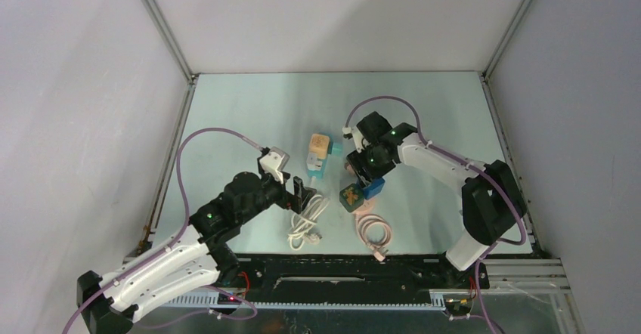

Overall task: Insert the plug
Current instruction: Insert the plug into the socket.

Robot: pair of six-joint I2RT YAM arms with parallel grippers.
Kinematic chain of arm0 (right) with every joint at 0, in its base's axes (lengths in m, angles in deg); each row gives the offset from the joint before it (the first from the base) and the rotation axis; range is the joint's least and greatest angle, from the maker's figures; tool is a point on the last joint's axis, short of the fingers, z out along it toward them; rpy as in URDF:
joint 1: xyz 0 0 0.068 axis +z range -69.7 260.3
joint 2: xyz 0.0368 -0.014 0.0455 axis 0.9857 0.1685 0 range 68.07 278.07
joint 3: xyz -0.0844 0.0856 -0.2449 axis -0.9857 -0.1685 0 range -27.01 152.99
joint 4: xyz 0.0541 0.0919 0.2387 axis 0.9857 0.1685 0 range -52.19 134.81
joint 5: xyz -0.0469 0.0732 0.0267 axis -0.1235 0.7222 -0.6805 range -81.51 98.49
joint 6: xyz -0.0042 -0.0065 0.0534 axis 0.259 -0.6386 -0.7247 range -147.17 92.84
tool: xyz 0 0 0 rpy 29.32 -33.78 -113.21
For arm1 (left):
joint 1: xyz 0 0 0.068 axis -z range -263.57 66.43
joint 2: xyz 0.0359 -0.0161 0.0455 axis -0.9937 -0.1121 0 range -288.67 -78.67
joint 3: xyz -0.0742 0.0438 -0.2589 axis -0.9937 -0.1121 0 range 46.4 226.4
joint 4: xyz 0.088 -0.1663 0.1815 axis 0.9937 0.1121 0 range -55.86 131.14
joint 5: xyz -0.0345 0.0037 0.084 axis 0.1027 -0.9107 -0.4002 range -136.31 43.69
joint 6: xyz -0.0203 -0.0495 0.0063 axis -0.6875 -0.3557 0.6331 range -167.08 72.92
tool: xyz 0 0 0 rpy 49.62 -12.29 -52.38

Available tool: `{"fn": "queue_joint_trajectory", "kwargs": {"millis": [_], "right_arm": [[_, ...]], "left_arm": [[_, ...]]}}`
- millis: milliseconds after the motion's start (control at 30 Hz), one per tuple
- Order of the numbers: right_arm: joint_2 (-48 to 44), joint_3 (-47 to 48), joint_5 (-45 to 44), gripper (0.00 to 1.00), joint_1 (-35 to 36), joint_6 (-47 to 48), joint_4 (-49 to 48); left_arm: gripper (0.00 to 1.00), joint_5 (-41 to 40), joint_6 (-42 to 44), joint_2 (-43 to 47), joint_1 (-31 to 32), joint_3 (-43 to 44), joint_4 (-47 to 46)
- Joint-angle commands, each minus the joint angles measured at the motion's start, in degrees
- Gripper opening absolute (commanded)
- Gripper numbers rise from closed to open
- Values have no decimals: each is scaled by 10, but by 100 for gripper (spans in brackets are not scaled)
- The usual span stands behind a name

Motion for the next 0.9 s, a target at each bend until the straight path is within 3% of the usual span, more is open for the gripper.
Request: {"fn": "queue_joint_trajectory", "kwargs": {"millis": [0,867], "right_arm": [[33,-20,-38,0,24,17,23],[70,-89,-47,0,61,-22,-25]], "left_arm": [[100,-8,-5,-4,-6,-1,-17],[100,-3,-7,-4,-11,4,-30]]}}
